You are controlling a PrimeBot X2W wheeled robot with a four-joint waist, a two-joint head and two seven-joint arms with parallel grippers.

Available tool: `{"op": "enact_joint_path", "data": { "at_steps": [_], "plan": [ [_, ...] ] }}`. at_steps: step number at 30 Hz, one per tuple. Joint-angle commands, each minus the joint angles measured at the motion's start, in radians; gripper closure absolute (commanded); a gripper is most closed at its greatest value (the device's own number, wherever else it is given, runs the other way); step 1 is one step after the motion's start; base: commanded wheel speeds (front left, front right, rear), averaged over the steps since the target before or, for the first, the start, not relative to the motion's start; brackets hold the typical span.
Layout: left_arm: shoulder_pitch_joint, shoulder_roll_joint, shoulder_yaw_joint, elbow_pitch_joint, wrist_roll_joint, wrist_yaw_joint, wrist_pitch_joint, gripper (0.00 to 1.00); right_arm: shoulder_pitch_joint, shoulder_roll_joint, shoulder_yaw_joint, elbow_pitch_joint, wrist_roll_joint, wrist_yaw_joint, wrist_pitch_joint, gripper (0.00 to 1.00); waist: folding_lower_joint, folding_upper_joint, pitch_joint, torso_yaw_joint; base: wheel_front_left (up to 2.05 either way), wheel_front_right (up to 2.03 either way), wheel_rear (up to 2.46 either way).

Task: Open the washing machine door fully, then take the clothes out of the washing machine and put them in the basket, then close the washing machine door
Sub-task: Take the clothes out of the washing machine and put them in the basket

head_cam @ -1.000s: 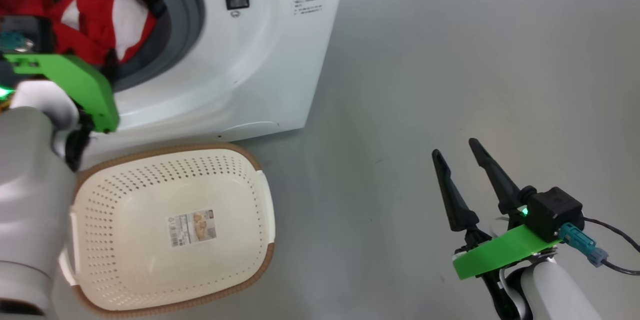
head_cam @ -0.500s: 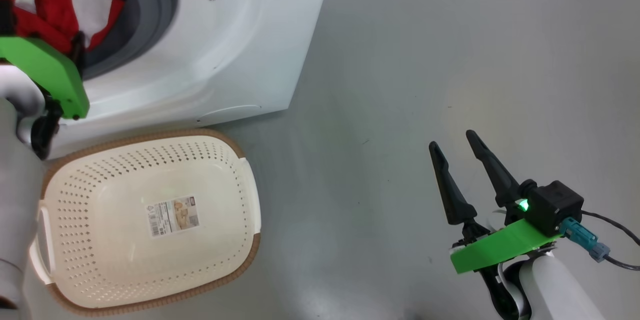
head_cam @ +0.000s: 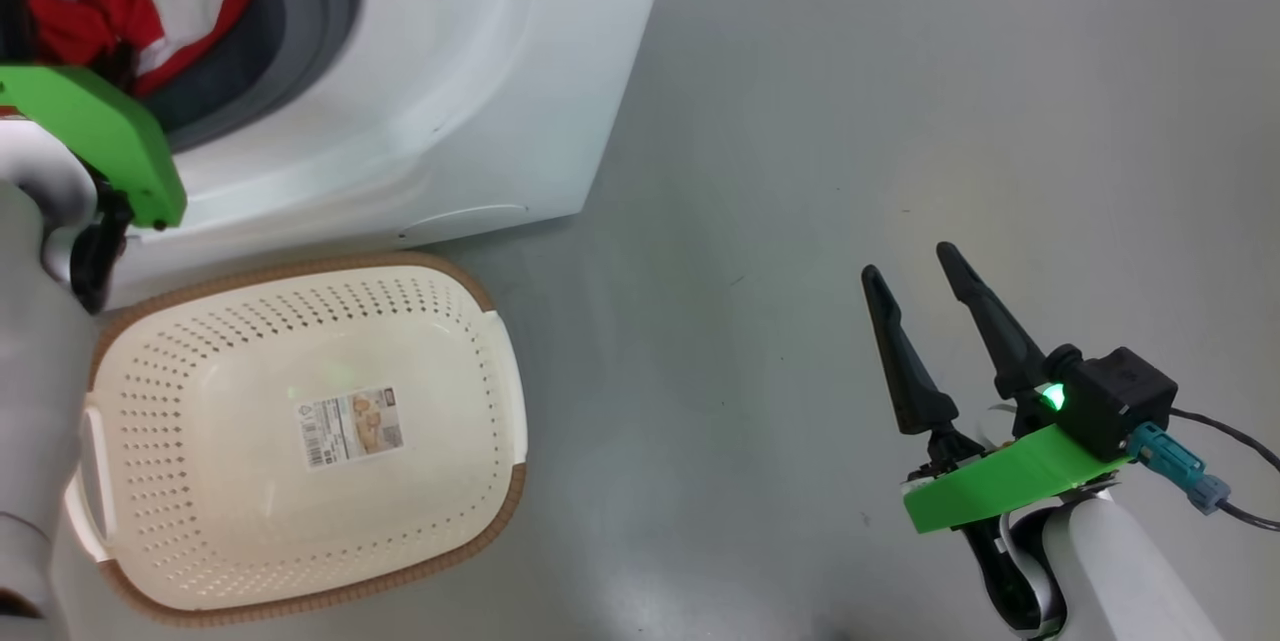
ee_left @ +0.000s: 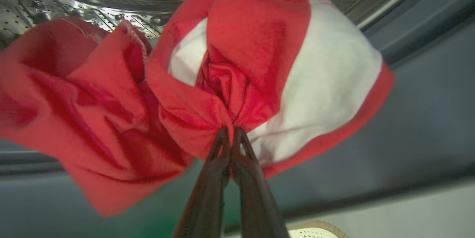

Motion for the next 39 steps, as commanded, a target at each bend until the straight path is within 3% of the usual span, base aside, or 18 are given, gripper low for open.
{"op": "enact_joint_path", "data": {
  "at_steps": [1, 12, 18, 24, 33, 39],
  "plan": [
    [-0.015, 0.038, 0.003, -0.025, -0.01, 0.001, -0.024, 1.0, -0.008, 0.0, 0.013, -0.023, -0.001, 0.006, -0.006, 0.0, 0.0, 0.0, -0.011, 0.01, 0.0, 0.0, 0.0],
    [0.084, 0.008, -0.007, -0.101, -0.119, 0.001, -0.233, 1.0, 0.023, 0.0, -0.01, -0.006, -0.016, 0.006, -0.006, 0.0, 0.0, 0.0, -0.104, 0.065, 0.0, 0.0, 0.0],
    [0.154, 0.019, 0.042, -0.215, -0.152, 0.001, -0.265, 1.0, 0.045, 0.0, -0.032, 0.002, -0.028, 0.006, -0.006, 0.0, 0.0, 0.0, -0.151, 0.102, 0.0, 0.0, 0.0],
    [0.296, 0.018, 0.189, -0.429, -0.089, 0.005, -0.266, 1.0, 0.065, -0.002, -0.055, 0.001, -0.036, 0.006, -0.006, 0.0, 0.0, 0.0, -0.188, 0.132, 0.0, 0.0, 0.0],
    [0.508, -0.062, 0.39, -0.735, 0.068, 0.003, -0.266, 1.0, 0.091, -0.015, -0.087, -0.005, -0.036, 0.006, -0.006, 0.0, 0.0, 0.0, -0.23, 0.169, 0.0, 0.0, 0.0],
    [0.601, -0.113, 0.449, -0.9, 0.15, 0.001, -0.266, 1.0, 0.106, -0.023, -0.094, -0.007, -0.036, 0.006, -0.006, 0.0, 0.0, 0.0, -0.249, 0.189, 0.0, 0.0, 0.0]
  ]
}}
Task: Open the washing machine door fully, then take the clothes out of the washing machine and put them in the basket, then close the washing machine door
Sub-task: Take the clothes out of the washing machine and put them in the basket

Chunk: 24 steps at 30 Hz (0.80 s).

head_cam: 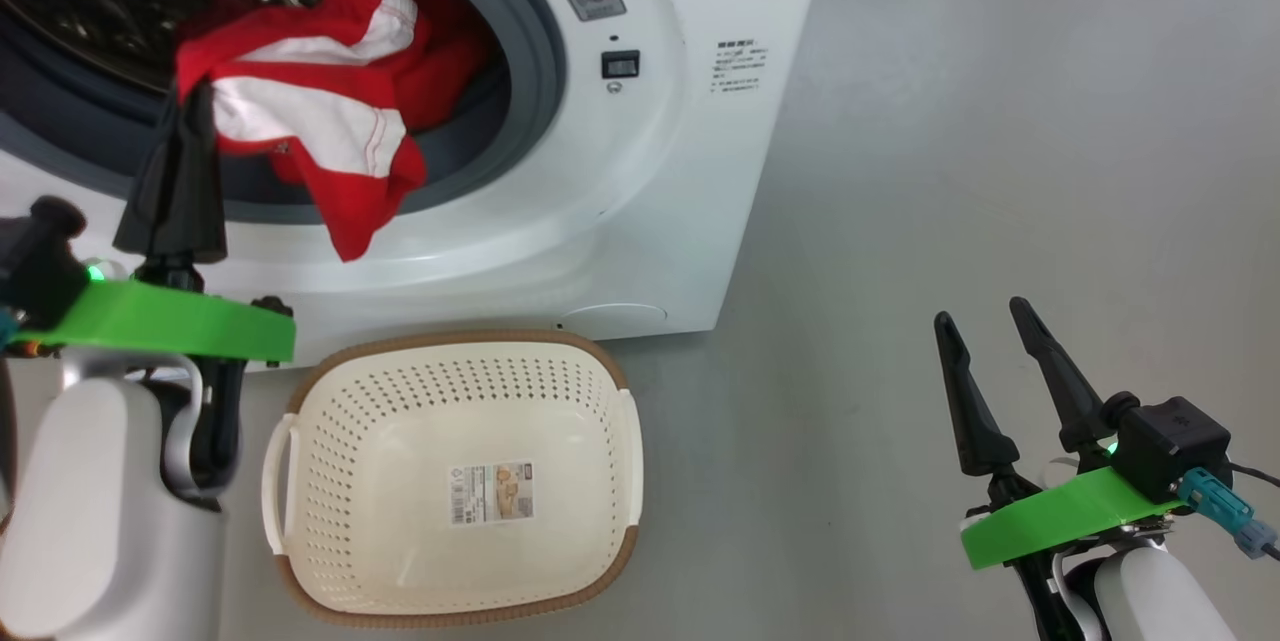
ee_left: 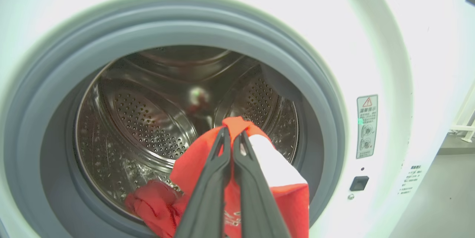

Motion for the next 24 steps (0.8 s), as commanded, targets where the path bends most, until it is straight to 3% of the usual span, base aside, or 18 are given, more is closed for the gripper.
{"op": "enact_joint_path", "data": {
  "at_steps": [1, 15, 24],
  "plan": [
    [0.014, 0.024, 0.041, -0.054, 0.014, 0.001, -0.009, 1.0, 0.013, -0.013, 0.017, -0.026, -0.008, 0.006, -0.006, 0.0, 0.0, -0.0001, -0.01, 0.009, 0.0, 0.0, 0.0],
    [0.186, -0.044, 0.089, -0.387, 0.048, 0.001, -0.009, 1.0, 0.037, -0.03, 0.017, -0.025, -0.002, 0.006, -0.006, 0.0, 0.0, -0.0001, -0.045, 0.035, 0.0, 0.0, 0.0],
    [0.245, -0.054, 0.062, -0.416, 0.054, 0.001, -0.009, 1.0, 0.036, -0.032, 0.019, -0.032, -0.003, 0.006, -0.006, 0.0, 0.0, -0.0001, -0.033, 0.04, 0.0, 0.0, 0.0]
  ]
}}
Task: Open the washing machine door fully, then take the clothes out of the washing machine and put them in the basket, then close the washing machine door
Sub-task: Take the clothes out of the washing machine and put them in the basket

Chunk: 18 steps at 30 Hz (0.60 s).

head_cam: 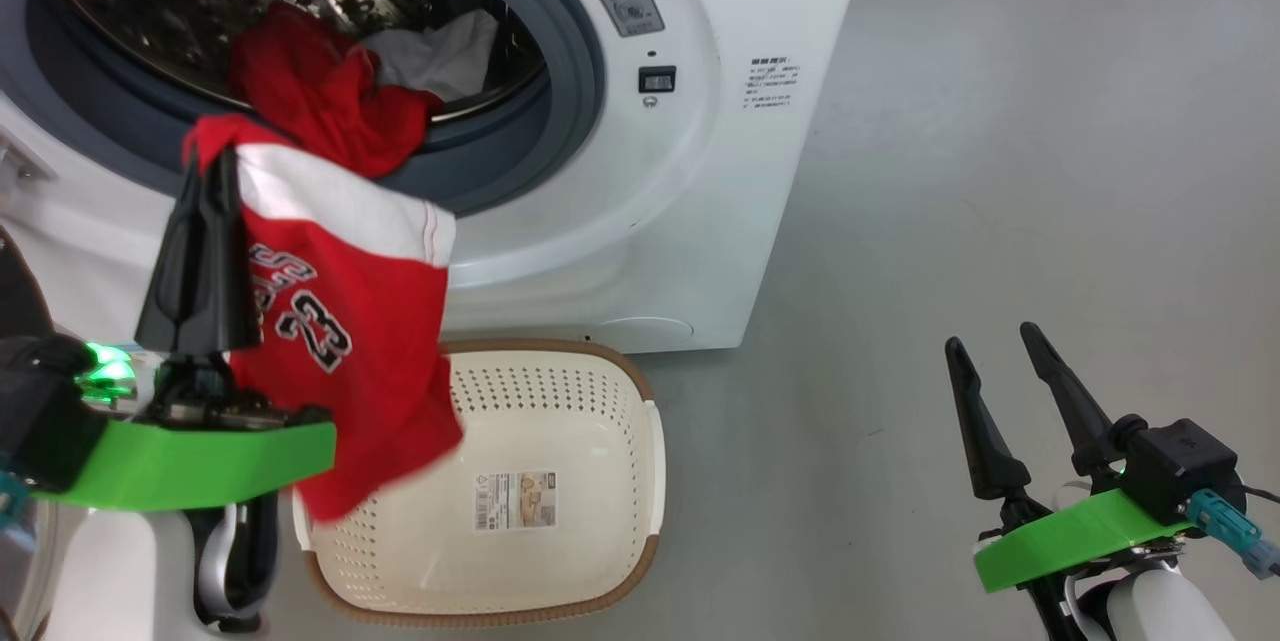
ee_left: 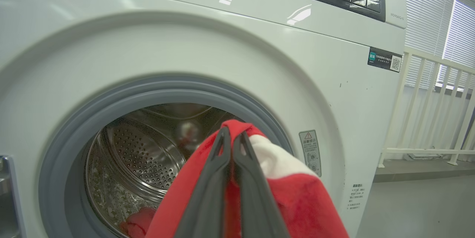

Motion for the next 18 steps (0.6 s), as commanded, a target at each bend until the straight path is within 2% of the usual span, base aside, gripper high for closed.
{"op": "enact_joint_path", "data": {
  "at_steps": [1, 18],
  "plan": [
    [0.008, 0.022, 0.025, -0.016, 0.008, 0.001, -0.005, 1.0, -0.006, -0.008, 0.021, -0.028, -0.003, 0.006, -0.006, 0.0, 0.0, 0.0, 0.006, -0.001, 0.0, 0.0, 0.0],
    [0.131, -0.003, 0.045, 0.161, 0.034, 0.001, -0.005, 1.0, -0.049, 0.01, 0.028, -0.036, -0.006, 0.006, -0.006, 0.0, 0.0, 0.0, 0.099, -0.039, 0.0, 0.0, 0.0]
  ]
}}
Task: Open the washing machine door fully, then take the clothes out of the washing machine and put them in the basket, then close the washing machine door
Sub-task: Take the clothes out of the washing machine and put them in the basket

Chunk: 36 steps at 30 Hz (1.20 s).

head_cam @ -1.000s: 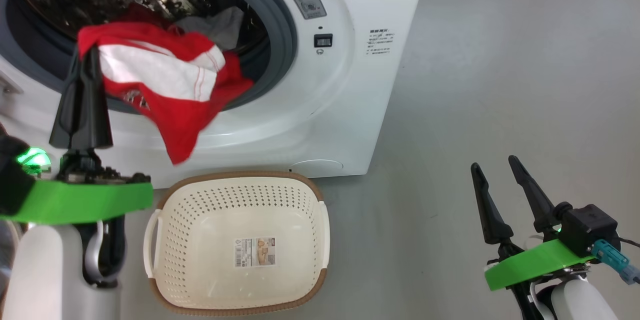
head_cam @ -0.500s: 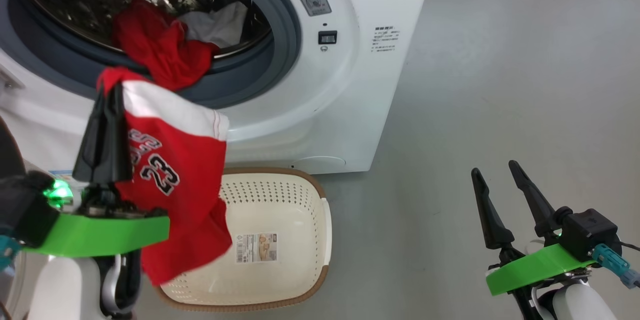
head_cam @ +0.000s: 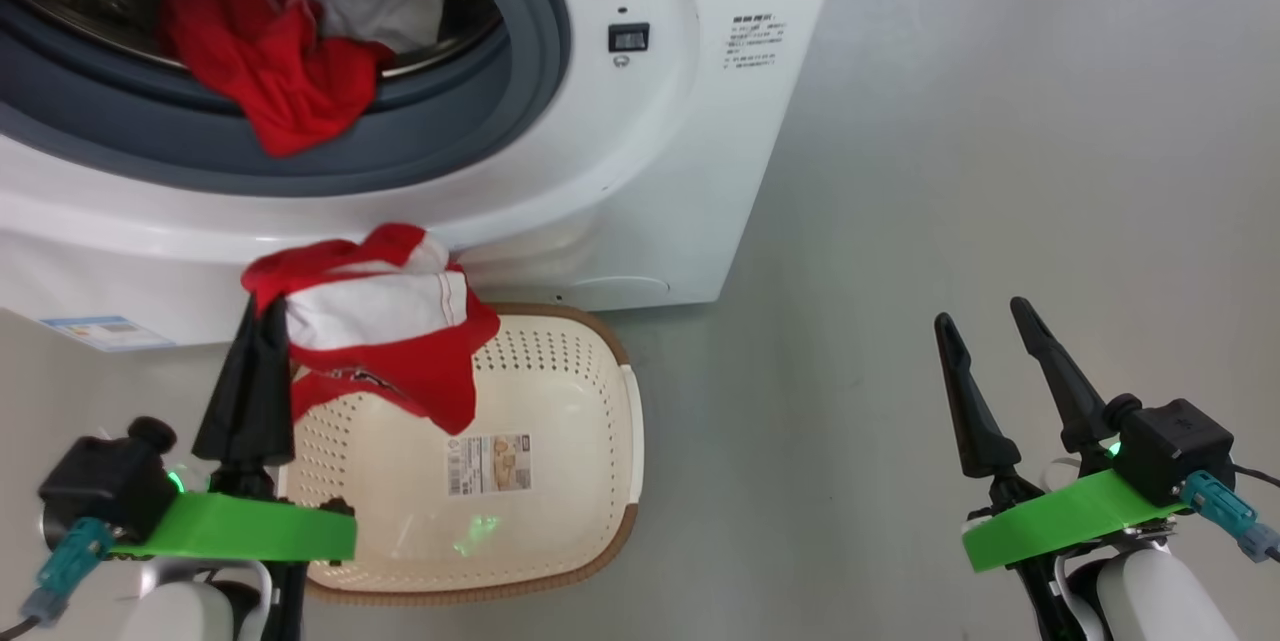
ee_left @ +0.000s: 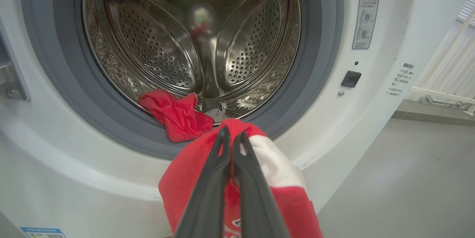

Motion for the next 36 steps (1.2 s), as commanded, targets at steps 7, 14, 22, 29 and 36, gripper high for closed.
{"op": "enact_joint_path", "data": {
  "at_steps": [7, 14, 22, 29, 36],
  "plan": [
    [-0.018, 0.013, -0.009, 0.079, 0.013, 0.001, -0.005, 1.0, -0.046, 0.007, 0.025, -0.031, -0.011, 0.006, -0.006, 0.0, 0.0, 0.0, 0.065, -0.014, 0.0, 0.0, 0.0],
    [-0.054, 0.029, -0.041, 0.228, 0.032, 0.001, -0.005, 1.0, -0.079, 0.013, 0.036, -0.039, -0.014, 0.006, -0.006, 0.0, 0.0, 0.0, 0.126, -0.024, 0.0, 0.0, 0.0],
    [-0.111, 0.06, -0.07, 0.43, 0.053, 0.001, -0.005, 1.0, -0.108, 0.019, 0.038, -0.047, -0.019, 0.006, -0.006, 0.0, 0.0, 0.0, 0.2, -0.032, 0.0, 0.0, 0.0],
    [-0.222, 0.097, -0.123, 0.62, 0.082, 0.001, -0.005, 1.0, -0.135, 0.022, 0.041, -0.056, -0.021, 0.006, -0.006, 0.0, 0.0, 0.0, 0.287, -0.041, 0.0, 0.0, 0.0],
    [-0.31, 0.128, -0.165, 0.739, 0.089, 0.001, -0.005, 1.0, -0.153, 0.023, 0.062, -0.059, -0.02, 0.006, -0.006, 0.0, 0.0, 0.0, 0.348, -0.056, 0.0, 0.0, 0.0]
  ]
}}
